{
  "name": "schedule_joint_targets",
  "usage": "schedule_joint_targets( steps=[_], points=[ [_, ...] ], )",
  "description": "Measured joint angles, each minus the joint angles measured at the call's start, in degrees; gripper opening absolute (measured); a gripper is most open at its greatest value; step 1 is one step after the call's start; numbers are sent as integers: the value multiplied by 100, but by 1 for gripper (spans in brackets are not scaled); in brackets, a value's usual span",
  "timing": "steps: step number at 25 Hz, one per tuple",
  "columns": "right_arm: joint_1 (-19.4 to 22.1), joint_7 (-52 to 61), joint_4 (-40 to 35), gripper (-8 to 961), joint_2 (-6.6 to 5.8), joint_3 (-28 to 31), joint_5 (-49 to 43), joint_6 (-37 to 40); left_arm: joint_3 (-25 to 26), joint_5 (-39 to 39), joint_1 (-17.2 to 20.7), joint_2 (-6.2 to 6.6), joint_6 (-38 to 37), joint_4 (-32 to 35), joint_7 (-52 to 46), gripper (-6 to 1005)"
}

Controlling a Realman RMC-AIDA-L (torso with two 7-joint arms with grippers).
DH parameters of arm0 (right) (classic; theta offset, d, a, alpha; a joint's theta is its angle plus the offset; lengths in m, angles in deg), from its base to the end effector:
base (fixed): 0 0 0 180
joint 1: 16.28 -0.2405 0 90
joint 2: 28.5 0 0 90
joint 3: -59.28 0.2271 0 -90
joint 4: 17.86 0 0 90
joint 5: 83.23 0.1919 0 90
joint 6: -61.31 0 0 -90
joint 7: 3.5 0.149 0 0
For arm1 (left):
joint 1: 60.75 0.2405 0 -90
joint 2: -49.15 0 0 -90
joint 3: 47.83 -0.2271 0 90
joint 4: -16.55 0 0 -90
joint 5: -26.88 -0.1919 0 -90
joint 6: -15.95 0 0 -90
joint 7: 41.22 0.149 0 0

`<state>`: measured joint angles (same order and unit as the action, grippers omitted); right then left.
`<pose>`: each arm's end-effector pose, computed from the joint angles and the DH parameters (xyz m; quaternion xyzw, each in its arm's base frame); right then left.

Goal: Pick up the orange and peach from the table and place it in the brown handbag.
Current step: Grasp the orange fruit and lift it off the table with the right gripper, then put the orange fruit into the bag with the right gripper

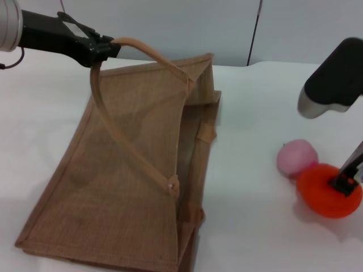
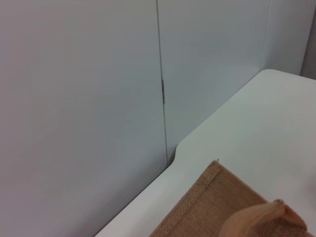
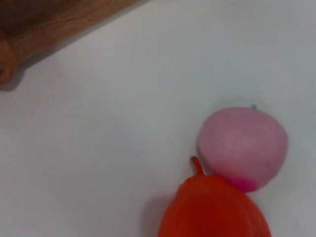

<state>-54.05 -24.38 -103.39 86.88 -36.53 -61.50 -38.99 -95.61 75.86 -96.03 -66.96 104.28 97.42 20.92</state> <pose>0.1542 0.3065 0.0166 -0.8784 0.2701 -0.3354 0.2071 -0.1533 0.3627 0.1172 -0.9368 -0.1988 -0.0604 0.2816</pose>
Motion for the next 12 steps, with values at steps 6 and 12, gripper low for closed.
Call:
schedule_joint_targets(
  steps=[6,12],
  points=[
    [22,-37,-435,119,0,213,-126,-167,4,4,4,0,0,14,0,127],
    [0,-21,-1300,87,10,313,-338,-576,6,24,2,0,2,55,0,128]
  ],
)
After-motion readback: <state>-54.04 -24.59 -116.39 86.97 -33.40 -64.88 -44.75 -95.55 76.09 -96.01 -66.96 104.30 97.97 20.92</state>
